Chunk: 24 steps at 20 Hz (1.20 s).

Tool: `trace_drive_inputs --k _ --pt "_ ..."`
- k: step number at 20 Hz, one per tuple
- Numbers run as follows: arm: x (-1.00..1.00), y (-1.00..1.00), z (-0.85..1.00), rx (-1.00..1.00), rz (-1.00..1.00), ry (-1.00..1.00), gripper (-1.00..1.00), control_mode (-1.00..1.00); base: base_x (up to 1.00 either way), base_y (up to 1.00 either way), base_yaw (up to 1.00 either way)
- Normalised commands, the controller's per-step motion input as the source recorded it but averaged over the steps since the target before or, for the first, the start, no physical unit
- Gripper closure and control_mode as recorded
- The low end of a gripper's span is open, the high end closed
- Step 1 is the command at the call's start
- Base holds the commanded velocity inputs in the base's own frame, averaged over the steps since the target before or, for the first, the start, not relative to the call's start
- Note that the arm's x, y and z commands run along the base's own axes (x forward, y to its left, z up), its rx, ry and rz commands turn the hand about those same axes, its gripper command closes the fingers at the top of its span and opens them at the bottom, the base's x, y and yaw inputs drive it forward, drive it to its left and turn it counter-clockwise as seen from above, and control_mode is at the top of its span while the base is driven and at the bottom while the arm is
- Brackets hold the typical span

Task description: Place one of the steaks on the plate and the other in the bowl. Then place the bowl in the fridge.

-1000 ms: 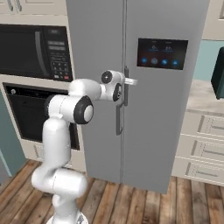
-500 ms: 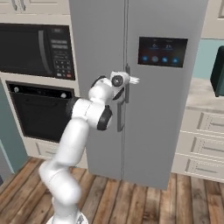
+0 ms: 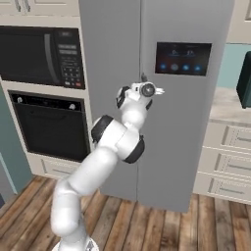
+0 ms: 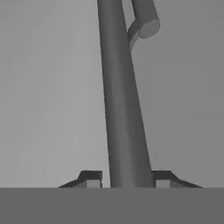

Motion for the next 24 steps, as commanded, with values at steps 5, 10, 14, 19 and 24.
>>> trace_drive_inputs --k 5,10,14,19,24 --pt "-0.95 0.12 0.35 -0.16 0.00 0.31 1.00 -1.00 0.00 0.00 0.00" --pt "-1.00 -0.49 0.08 -0.03 0.01 0.04 1.00 -1.00 0.00 0.00 0.00" --pt "-1.00 -0.99 0.00 0.00 0.07 -0.02 1.00 -1.00 0.00 0.00 0.00" --pt "-1.00 -1.00 0.00 0.03 0.14 -0.11 1.00 -1.00 0.00 0.00 0.00" --pt "-1.00 -0.92 0.00 0.02 0.18 -0.18 1.00 -1.00 0.00 0.00 0.00"
